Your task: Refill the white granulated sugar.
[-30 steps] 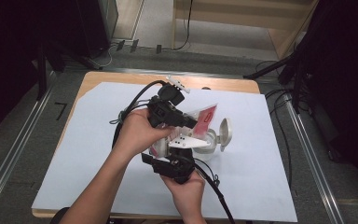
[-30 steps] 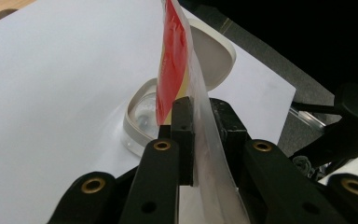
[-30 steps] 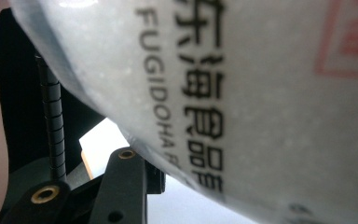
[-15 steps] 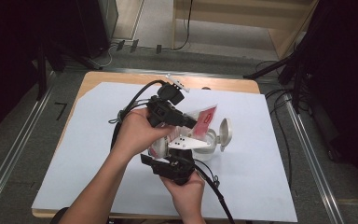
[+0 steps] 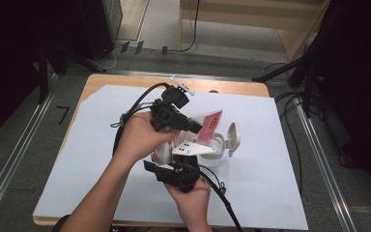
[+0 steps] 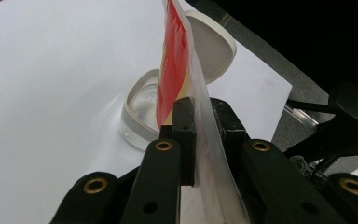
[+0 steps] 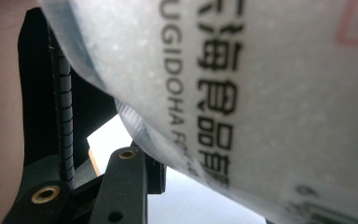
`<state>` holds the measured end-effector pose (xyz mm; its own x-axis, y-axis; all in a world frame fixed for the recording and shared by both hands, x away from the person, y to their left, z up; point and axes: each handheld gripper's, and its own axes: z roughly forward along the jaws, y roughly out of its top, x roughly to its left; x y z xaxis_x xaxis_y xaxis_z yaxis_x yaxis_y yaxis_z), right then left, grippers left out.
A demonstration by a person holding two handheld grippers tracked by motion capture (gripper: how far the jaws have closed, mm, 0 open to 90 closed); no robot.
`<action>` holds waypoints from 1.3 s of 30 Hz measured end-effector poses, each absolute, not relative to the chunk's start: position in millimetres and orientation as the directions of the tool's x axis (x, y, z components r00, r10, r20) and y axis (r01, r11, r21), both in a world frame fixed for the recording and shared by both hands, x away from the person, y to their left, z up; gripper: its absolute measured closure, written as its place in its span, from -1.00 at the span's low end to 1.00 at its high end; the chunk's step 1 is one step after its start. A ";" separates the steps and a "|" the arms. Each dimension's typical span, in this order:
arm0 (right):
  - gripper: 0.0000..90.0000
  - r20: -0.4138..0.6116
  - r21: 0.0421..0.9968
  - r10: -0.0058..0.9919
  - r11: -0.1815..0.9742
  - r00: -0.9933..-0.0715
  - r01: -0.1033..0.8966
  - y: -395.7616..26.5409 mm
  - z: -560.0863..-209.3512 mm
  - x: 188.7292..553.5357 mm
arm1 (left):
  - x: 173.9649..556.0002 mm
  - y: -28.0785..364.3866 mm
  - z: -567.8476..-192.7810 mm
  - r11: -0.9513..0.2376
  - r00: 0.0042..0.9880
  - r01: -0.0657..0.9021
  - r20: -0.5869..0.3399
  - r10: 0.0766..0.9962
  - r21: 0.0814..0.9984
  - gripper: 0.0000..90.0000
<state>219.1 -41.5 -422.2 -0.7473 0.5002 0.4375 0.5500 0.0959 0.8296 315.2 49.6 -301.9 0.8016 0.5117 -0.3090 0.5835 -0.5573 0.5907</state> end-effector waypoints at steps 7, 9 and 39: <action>0.40 0.380 0.846 0.531 0.132 -0.757 0.517 -38.9 -421.5 216.3 | 315.0 49.5 -301.9 -0.555 0.799 0.586 -0.311 0.514 0.590 0.84; 0.41 0.372 0.847 0.533 0.139 -0.760 0.513 -38.8 -421.4 215.8 | 315.1 49.4 -302.0 -0.554 0.799 0.587 -0.311 0.515 0.590 0.84; 0.41 0.378 0.847 0.530 0.134 -0.759 0.515 -38.7 -421.2 216.6 | 314.6 49.2 -301.6 -0.561 0.804 0.580 -0.302 0.512 0.591 0.84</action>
